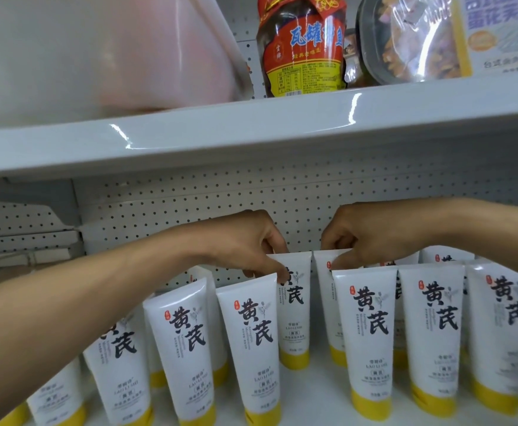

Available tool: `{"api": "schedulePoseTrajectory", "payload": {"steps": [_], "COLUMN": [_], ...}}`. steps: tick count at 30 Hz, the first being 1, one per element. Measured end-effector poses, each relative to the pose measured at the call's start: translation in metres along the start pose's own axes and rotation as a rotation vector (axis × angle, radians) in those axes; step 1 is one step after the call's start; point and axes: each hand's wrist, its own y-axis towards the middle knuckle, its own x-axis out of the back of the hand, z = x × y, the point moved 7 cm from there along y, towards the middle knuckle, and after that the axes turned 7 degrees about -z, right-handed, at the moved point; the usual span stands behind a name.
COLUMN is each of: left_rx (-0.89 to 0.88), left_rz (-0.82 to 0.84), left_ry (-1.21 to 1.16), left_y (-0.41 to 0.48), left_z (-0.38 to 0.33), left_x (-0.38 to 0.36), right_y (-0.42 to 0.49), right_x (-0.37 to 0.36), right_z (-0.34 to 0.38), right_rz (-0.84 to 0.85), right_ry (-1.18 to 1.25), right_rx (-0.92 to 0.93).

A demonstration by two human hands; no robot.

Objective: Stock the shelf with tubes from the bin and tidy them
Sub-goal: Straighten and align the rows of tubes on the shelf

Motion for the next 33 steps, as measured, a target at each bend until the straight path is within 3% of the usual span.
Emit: {"api": "schedulePoseTrajectory", "payload": {"steps": [5, 12, 17, 21, 23, 33], "left_rx": [0.013, -0.045, -0.067, 0.056, 0.073, -0.019], "left_rz": [-0.016, -0.241, -0.306, -0.22, -0.207, -0.296], "left_ry": [0.023, 0.034, 0.113, 0.487, 0.564, 0.371], "left_y": [-0.001, -0.025, -0.063, -0.086, -0.088, -0.066], "left_z": [0.001, -0.011, -0.031, -0.031, -0.03, -0.04], "left_x": [0.005, 0.027, 0.032, 0.024, 0.017, 0.003], "right_y": [-0.004, -0.025, -0.048, -0.063, -0.066, -0.062], "right_x": [0.006, 0.028, 0.021, 0.008, 0.0, -0.005], "right_z": [0.002, 0.018, 0.031, 0.031, 0.028, 0.02], "right_rz": [-0.03, -0.242, -0.182, -0.065, -0.04, -0.08], "right_ry": [0.068, 0.083, 0.097, 0.018, -0.039, -0.052], "right_rx": [0.003, 0.083, 0.09, 0.047, 0.011, -0.03]}}
